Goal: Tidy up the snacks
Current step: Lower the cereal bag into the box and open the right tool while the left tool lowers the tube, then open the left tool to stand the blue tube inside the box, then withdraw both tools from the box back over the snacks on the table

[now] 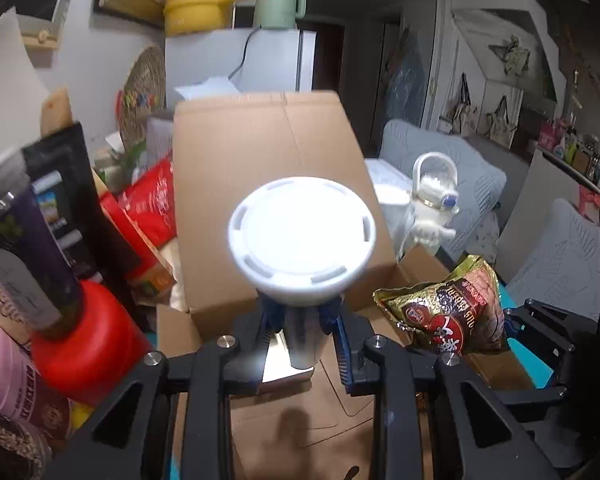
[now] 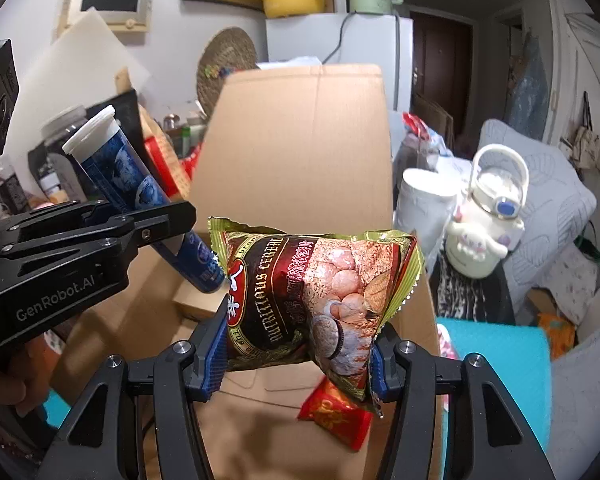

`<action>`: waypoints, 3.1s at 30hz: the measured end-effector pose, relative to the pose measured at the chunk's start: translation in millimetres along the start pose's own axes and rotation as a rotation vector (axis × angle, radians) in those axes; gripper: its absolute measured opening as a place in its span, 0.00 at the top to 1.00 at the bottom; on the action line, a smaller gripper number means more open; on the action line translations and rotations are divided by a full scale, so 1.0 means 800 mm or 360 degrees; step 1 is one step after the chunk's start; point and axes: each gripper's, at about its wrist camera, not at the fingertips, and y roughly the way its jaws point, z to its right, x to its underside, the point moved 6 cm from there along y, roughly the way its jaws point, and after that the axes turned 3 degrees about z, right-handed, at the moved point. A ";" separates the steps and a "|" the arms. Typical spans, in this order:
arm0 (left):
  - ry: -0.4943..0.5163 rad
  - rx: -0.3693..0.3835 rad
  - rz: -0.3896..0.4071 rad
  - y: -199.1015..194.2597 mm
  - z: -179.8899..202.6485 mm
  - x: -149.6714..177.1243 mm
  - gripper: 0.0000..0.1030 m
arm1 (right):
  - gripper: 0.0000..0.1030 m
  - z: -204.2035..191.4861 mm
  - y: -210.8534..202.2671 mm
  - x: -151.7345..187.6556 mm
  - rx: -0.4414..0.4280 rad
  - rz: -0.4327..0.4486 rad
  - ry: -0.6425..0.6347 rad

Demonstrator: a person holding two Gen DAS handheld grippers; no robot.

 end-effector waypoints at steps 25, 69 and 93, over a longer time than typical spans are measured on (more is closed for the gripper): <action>0.0005 -0.0013 -0.0301 0.062 0.005 0.037 0.73 | 0.43 0.024 0.045 0.025 -0.0002 -0.0210 0.0122; 0.0036 -0.0018 -0.0029 -0.068 0.030 -0.004 0.55 | 0.37 0.017 -0.097 -0.009 0.0091 0.0121 0.0084; 0.0148 0.0026 0.0114 -0.231 0.069 0.038 0.55 | 0.30 -0.039 -0.257 0.043 0.0137 0.0294 0.0071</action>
